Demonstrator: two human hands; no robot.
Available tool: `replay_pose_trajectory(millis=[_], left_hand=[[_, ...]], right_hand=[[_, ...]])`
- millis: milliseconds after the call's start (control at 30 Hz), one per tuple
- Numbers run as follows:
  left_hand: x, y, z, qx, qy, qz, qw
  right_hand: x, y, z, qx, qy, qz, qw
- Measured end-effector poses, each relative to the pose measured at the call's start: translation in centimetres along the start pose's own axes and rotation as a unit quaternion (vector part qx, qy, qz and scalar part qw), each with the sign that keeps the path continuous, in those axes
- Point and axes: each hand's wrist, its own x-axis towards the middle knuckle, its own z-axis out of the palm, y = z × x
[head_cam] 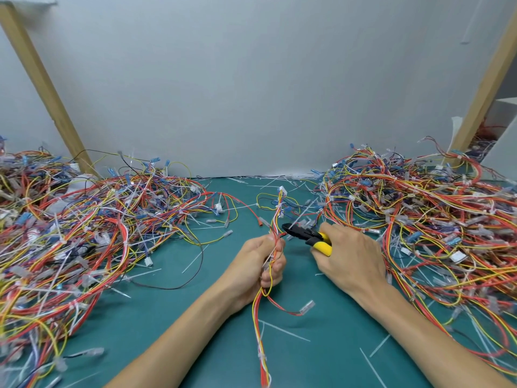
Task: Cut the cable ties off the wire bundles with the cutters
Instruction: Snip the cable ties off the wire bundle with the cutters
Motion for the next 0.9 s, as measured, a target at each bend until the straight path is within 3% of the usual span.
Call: replay_pose_trajectory(millis=[333,733,900], left_hand=[[-0.10,0.06,-0.09,0.001,-0.018,-0.005,1.000],[-0.14,0.22,0.06,-0.003,-0.012,-0.010,1.000],[0.00,0.12,0.49,0.028,0.031,0.008,0.999]], right_hand=[[0.25,0.51,-0.17,0.002,-0.051,0.038,0.998],[0.32,0.45,-0.39,-0.008,-0.056,0.051,0.997],[0.28,0.21,-0.32,0.022,0.007,0.059,0.998]])
